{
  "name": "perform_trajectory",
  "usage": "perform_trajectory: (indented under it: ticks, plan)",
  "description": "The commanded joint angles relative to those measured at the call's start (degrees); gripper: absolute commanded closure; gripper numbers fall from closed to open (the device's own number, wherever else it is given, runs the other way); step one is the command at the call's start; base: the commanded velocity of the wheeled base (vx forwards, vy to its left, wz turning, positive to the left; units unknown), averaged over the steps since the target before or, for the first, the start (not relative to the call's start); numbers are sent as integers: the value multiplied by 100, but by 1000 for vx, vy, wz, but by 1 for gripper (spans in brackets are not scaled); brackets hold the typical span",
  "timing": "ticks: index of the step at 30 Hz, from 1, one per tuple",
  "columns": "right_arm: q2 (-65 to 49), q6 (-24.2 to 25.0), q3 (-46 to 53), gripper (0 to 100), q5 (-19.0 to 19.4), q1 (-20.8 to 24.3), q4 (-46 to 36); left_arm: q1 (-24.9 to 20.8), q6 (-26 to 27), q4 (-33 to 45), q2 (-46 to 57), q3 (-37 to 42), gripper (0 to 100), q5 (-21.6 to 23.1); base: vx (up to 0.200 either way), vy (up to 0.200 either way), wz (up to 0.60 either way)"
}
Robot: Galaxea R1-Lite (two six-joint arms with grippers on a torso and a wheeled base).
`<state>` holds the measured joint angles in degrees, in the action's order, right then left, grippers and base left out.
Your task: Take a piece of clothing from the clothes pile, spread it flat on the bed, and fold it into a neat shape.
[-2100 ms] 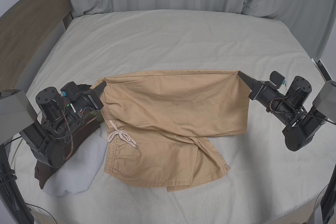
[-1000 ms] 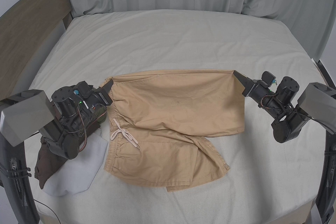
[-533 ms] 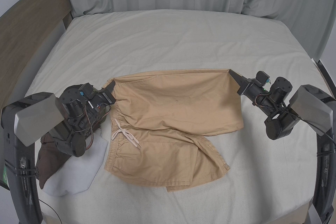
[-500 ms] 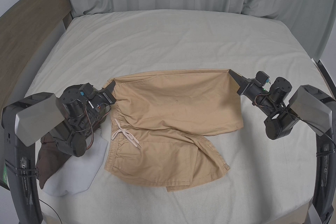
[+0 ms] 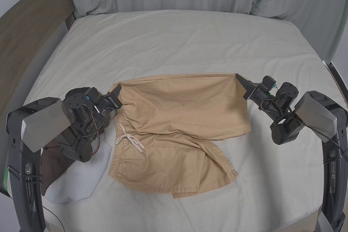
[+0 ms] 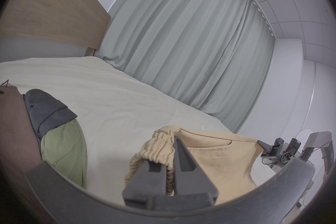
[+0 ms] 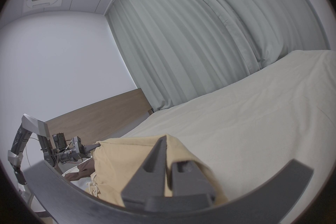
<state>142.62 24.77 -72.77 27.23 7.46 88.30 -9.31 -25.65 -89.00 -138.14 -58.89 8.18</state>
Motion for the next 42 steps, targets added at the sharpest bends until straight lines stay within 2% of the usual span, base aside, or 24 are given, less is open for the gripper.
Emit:
perform_trajectory:
  ticks: [1,2,3,4,9,19,24,29,32,33,37,42]
  plan:
    - [12,1,-10,100,1,-8,3,0,-2,-3,-46,-26,100,8,0,0,0]
    - [12,-7,-10,0,1,-8,3,0,-2,-3,-46,-52,100,8,0,0,0]
    - [12,1,-10,0,1,-25,3,0,-10,-3,-55,-70,100,8,0,0,0]
    - [12,1,-10,0,1,-52,3,0,-19,-3,-55,-87,0,8,0,0,0]
    - [-23,-7,210,0,-8,-122,39,-88,-125,-12,-81,-43,0,-9,0,0,0]
    - [-1025,-122,1845,0,28,-43,39,-123,-133,-3,-20,264,0,-62,0,0,0]
    - [-1474,-166,2592,0,221,-8,39,-123,-125,-3,306,853,0,-53,0,0,0]
    - [-2054,-324,3497,0,344,63,30,-53,-81,-3,1132,2119,0,35,0,0,0]
    - [-2335,-447,3822,0,529,63,21,-44,-89,-3,1685,2734,0,193,0,0,0]
    - [-2528,-526,4077,0,625,63,21,-27,-63,-3,2116,3156,0,412,0,0,0]
    - [-2871,-658,4605,0,713,80,12,-62,236,6,2969,3929,0,913,0,0,0]
    - [-2924,-623,5027,0,766,-34,30,-53,350,6,3417,4281,0,1362,0,0,0]
